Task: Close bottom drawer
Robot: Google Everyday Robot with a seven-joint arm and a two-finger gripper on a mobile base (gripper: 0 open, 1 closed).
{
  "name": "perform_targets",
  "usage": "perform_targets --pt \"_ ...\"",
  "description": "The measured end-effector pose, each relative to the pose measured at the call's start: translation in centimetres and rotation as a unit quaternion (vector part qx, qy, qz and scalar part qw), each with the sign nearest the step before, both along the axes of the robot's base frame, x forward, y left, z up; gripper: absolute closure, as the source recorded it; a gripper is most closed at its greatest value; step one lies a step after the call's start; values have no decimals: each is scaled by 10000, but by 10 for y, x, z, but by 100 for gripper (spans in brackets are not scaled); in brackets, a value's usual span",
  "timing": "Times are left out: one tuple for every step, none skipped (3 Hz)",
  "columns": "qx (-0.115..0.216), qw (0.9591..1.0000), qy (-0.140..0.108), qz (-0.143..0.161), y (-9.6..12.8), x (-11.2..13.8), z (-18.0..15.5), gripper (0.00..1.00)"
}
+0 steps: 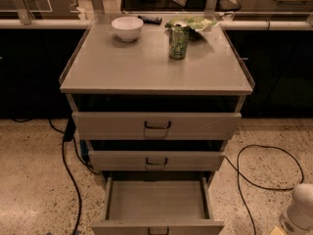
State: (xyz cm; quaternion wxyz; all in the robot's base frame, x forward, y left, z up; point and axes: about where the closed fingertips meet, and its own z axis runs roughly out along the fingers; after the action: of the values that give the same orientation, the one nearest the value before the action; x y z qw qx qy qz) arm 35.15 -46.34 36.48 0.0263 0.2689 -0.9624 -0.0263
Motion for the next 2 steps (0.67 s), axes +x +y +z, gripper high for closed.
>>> perform_targets --pt "36 9999 -104 -78 0 -7 -25 0" --pt "-63 9996 -269 -92 6 -17 -62 0"
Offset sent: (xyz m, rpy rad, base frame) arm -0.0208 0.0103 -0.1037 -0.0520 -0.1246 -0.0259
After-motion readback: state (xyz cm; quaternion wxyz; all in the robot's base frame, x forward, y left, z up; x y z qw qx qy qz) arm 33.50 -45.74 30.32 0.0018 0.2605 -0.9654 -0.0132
